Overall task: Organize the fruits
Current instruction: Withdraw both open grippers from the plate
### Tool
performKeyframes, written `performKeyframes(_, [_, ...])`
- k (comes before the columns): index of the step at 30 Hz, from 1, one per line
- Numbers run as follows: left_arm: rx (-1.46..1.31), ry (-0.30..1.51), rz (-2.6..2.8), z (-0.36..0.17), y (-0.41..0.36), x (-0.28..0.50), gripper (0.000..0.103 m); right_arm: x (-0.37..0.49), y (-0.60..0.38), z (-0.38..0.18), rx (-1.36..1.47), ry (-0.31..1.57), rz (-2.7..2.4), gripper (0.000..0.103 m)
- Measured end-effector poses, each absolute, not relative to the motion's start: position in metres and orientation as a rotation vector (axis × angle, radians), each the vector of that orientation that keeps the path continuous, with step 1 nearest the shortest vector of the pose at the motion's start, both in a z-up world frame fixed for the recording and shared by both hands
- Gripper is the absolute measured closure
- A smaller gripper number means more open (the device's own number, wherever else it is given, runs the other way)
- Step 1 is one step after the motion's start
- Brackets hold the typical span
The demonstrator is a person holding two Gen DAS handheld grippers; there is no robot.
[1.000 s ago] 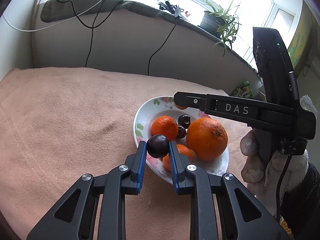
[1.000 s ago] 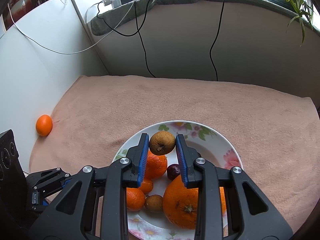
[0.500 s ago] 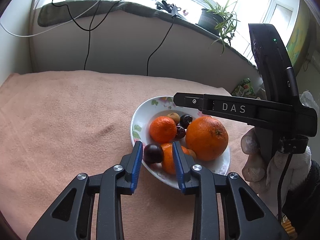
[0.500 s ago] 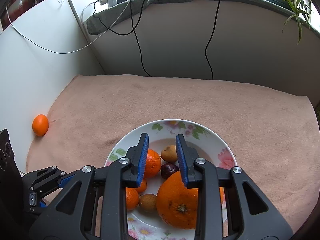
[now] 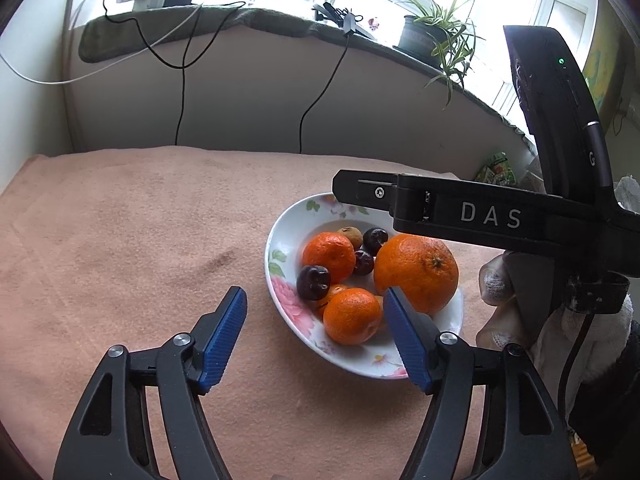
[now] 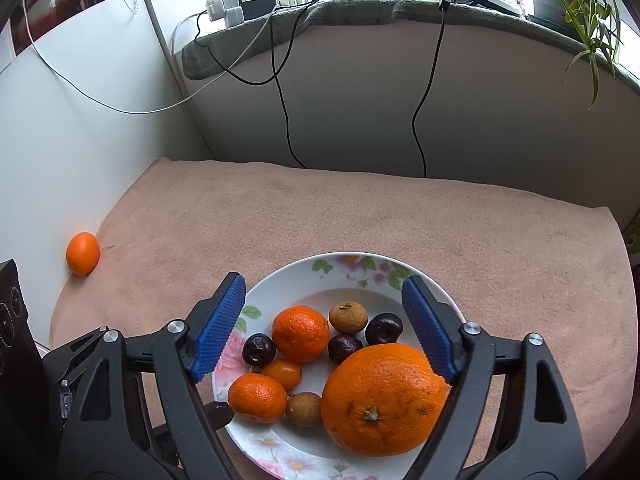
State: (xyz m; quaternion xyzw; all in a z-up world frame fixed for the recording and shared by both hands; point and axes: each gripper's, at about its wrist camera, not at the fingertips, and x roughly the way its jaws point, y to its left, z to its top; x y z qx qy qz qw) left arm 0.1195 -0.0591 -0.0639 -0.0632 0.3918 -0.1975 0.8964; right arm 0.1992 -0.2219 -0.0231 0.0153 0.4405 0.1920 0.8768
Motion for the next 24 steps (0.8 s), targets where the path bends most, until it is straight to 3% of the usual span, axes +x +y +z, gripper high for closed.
performKeyframes(8, [-0.094,0.787,-0.363,-0.055,-0.057,0.114,0.032,0.197,-0.219,-0.014,0.015,0.888,0.388,0.018])
performKeyframes(12, [-0.07,0.776,-0.346,-0.05,-0.058,0.111,0.028,0.195,-0.22,-0.01,0.006,0.86,0.364,0.009])
performKeyframes(14, [-0.061,0.763,-0.337,-0.048,-0.058,0.109,0.023,0.194,-0.22,-0.009,-0.002,0.851,0.355,0.009])
performKeyframes(24, [-0.049,0.743,-0.305,-0.043,-0.055,0.101,0.023,0.189,-0.224,-0.005,0.0,0.84,0.332,0.009])
